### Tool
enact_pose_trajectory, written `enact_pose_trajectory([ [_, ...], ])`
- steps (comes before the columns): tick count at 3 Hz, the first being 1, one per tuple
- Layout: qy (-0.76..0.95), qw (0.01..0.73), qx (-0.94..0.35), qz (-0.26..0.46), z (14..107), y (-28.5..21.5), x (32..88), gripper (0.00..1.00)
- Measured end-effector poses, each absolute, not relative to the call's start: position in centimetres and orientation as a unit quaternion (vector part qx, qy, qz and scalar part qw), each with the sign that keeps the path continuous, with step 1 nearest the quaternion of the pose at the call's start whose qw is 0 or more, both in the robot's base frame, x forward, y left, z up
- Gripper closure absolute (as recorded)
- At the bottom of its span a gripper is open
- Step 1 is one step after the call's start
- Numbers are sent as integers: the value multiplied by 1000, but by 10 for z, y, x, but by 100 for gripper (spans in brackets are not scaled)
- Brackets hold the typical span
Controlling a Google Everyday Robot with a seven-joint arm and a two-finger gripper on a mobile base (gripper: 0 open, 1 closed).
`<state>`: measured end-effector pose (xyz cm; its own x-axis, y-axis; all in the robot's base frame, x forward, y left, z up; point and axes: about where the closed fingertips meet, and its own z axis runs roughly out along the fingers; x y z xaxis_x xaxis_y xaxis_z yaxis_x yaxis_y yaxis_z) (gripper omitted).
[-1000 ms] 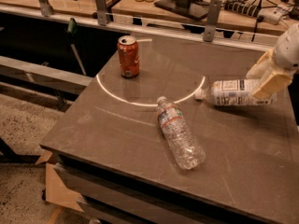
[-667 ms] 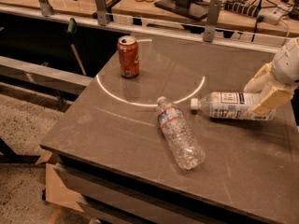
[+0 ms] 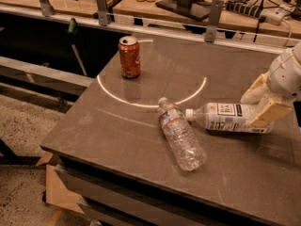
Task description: Move blue plastic bottle near water bottle
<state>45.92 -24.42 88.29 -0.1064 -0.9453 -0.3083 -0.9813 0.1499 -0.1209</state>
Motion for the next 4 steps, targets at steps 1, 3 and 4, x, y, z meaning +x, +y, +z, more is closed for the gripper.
enact_pose_trajectory([
  [1,744,156,-647,58,884,-239,454,39],
  [3,746,165,-642,57,890,-242,454,0],
  [4,765,212,-605,61,907,-264,467,0],
])
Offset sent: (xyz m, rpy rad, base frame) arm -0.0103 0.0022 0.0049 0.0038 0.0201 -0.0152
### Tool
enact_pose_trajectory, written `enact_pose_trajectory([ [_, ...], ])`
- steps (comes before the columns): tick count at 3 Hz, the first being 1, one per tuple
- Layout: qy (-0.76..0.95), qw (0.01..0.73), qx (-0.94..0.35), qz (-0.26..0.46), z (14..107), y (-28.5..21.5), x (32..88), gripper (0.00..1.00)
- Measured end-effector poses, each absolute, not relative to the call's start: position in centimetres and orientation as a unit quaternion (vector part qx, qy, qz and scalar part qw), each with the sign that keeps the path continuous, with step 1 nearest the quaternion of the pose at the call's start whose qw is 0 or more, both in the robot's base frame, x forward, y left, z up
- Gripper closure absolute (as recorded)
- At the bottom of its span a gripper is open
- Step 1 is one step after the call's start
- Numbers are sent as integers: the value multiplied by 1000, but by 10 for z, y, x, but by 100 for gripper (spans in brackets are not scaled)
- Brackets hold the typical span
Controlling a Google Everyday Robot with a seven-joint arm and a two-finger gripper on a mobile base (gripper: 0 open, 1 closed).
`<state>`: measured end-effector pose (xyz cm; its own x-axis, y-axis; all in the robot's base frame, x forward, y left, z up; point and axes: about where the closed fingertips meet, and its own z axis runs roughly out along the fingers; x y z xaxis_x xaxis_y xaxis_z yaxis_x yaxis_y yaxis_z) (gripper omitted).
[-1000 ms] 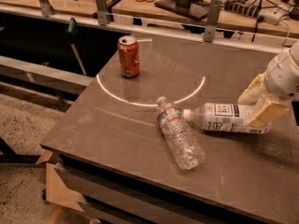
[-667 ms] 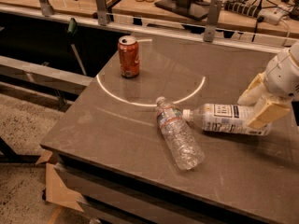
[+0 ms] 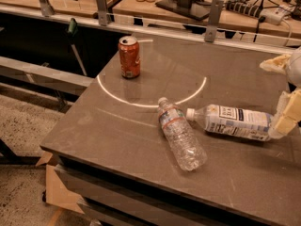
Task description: Move blue plastic bottle near water bottle
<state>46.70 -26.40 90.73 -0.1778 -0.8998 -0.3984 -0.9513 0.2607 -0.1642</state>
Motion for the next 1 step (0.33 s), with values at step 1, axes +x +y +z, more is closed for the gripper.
enact_pose_trajectory([
  [1,811,259,-524,-22,959,-317,488,0],
])
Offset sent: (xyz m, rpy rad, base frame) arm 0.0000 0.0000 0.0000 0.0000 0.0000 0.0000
